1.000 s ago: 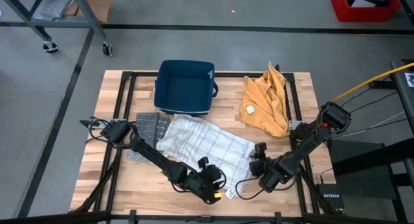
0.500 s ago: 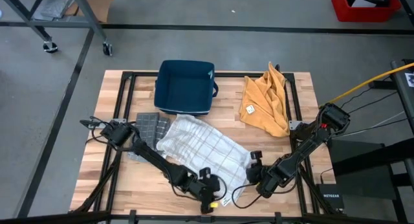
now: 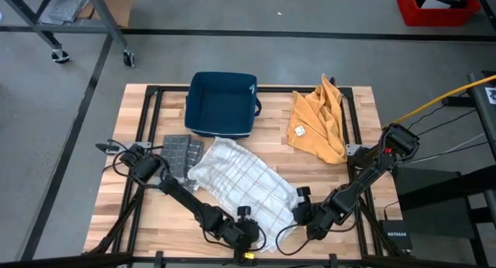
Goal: Fold towel
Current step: Fold the white patterned towel
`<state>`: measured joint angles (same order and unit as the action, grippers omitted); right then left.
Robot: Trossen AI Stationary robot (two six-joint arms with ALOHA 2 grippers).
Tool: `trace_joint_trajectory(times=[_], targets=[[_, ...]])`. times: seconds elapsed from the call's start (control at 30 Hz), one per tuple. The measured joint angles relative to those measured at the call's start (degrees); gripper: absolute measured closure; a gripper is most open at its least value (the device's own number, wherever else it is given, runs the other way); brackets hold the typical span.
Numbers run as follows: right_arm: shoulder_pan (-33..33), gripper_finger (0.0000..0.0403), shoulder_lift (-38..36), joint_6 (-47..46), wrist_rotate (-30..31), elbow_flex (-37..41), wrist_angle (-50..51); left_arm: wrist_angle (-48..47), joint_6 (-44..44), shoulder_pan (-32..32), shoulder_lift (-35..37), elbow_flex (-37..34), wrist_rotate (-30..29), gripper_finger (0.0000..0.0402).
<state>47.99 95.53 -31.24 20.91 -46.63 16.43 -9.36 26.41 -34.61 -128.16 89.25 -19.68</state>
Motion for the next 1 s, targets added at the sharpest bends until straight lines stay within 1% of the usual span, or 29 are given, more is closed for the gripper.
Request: trace_joint_trajectory(times=[0.1, 0.2, 0.33, 0.4, 0.53, 0.6, 0.77, 1.0], targets=[[0.0, 0.0367, 0.0, 0.0, 0.0, 0.0, 0.1, 1.4, -0.4, -0.6, 0.0, 0.0, 0.0, 0.0263], [0.0, 0.0367, 0.0, 0.0, 0.3, 0.0, 0.1, 3.2, -2.9, -1.7, 0.0, 0.0, -0.1, 0.0263], [0.0, 0.0366, 0.0, 0.0, 0.5, 0.0, 0.1, 3.2, -6.2, -2.9, 0.0, 1.3, -0.3, 0.0263], [0.0, 0.0366, 0.0, 0.0, 0.5, 0.0, 0.1, 3.3, -9.2, -3.4, 0.0, 1.7, -2.5, 0.0263], [0.0, 0.0366, 0.0, 0.0, 0.5, 0.0, 0.1, 2.7, -15.3, -3.8, 0.0, 1.8, -10.6, 0.0263], [0.0, 0.0366, 0.0, 0.0, 0.5, 0.0, 0.1, 2.1, -17.5, -3.1, 0.0, 1.8, -11.9, 0.0263], [0.0, 0.0366, 0.0, 0.0, 0.6, 0.0, 0.1, 0.8, -20.8, -1.4, 0.0, 1.8, -11.4, 0.0263], [0.0, 0.0365, -0.1, 0.0, 0.6, 0.0, 0.1, -1.0, -22.3, -1.0, 0.0, 1.8, -5.0, 0.0263]])
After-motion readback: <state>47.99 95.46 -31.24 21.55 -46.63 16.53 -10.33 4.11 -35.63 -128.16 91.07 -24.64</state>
